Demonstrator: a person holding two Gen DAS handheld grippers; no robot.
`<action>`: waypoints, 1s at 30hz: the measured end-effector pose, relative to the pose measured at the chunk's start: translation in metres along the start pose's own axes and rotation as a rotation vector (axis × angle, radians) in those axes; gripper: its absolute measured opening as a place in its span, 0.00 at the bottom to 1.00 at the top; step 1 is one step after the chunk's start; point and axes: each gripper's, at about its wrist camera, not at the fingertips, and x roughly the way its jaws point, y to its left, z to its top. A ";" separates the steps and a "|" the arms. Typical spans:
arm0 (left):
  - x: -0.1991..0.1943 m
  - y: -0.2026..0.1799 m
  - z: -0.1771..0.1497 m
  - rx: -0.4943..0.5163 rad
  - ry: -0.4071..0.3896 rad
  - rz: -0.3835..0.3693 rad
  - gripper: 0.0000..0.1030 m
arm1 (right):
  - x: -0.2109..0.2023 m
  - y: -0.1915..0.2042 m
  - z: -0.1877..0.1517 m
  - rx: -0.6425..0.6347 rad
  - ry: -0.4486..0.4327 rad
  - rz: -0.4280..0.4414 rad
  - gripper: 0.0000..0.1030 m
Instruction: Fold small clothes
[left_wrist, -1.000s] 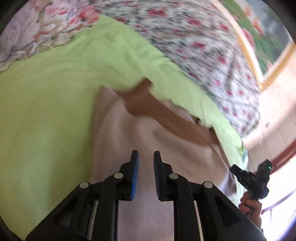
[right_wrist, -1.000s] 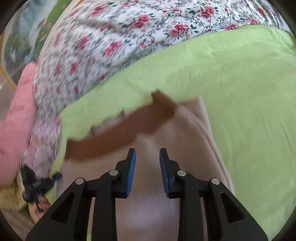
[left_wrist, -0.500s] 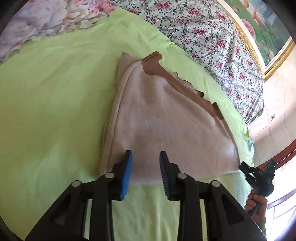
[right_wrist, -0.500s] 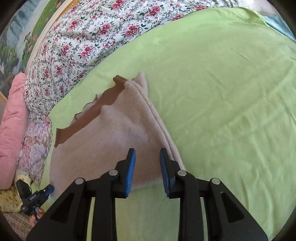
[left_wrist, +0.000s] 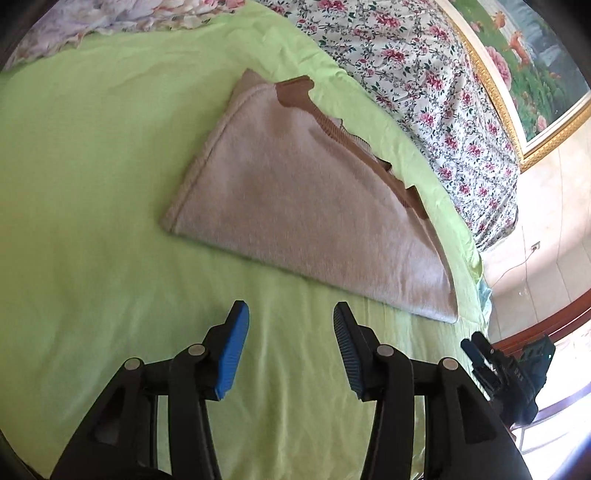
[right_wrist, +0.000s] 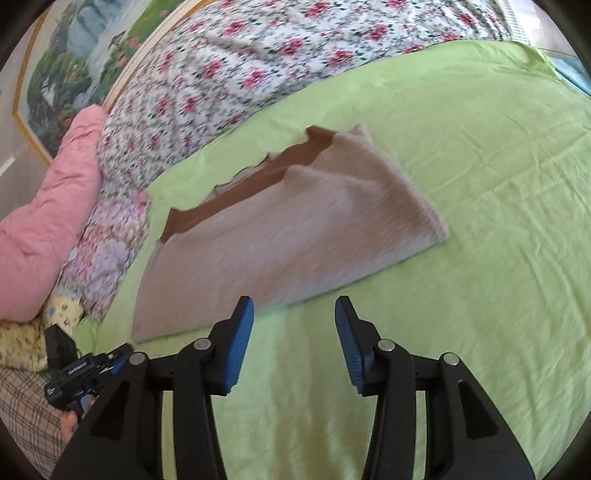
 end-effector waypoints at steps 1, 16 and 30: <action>0.001 0.000 -0.002 -0.002 0.008 -0.005 0.47 | 0.000 0.001 -0.003 0.000 0.004 0.003 0.46; 0.022 -0.004 0.001 -0.118 -0.026 0.009 0.58 | -0.003 0.001 -0.029 0.020 0.037 0.021 0.50; 0.060 0.010 0.063 -0.242 -0.223 0.048 0.61 | -0.003 0.003 -0.022 0.019 0.032 0.053 0.50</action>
